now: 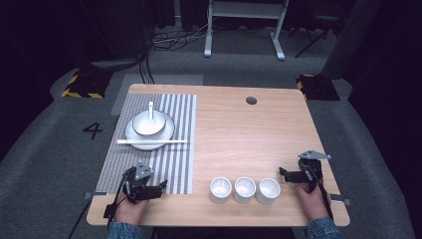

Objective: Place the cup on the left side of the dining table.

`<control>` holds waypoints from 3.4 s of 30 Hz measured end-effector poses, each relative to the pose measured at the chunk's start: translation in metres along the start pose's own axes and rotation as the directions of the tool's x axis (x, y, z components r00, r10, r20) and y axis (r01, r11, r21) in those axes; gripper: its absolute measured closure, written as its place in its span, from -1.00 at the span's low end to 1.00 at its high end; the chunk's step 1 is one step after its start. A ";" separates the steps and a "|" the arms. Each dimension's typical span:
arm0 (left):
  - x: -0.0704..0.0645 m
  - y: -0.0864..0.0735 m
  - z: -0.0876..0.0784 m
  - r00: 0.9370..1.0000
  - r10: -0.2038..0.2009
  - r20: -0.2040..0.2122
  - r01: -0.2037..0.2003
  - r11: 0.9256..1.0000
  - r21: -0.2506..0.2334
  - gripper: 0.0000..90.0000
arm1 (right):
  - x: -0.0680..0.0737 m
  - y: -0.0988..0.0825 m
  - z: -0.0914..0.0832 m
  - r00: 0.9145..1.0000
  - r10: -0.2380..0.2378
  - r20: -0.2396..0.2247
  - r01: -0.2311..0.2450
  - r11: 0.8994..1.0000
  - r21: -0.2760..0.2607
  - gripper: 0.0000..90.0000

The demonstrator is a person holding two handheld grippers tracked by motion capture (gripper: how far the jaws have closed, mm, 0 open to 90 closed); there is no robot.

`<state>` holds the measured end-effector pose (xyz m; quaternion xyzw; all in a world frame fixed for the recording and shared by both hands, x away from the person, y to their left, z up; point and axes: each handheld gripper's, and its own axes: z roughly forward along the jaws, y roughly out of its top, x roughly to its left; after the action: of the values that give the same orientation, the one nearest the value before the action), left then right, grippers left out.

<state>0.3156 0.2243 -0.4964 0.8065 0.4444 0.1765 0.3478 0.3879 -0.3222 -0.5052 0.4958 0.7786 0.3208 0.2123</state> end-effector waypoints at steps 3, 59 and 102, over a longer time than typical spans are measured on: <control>-0.002 0.004 -0.006 0.999 -0.023 0.037 0.024 0.999 -0.033 -0.52 | 0.000 0.000 0.000 1.000 0.000 0.000 0.000 1.000 0.000 -0.99; -0.061 0.067 -0.041 0.989 0.019 0.149 0.007 0.984 -0.177 -0.51 | 0.000 0.000 0.000 1.000 0.000 0.000 0.000 1.000 -0.001 -0.99; -0.136 0.094 0.000 0.953 0.126 0.275 -0.074 0.979 -0.192 -0.65 | 0.000 0.000 0.000 1.000 0.000 0.001 0.000 1.000 -0.001 -0.99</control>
<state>0.2976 0.0757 -0.4252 0.8104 0.3300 0.1148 0.4702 0.3880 -0.3222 -0.5053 0.4957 0.7784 0.3210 0.2128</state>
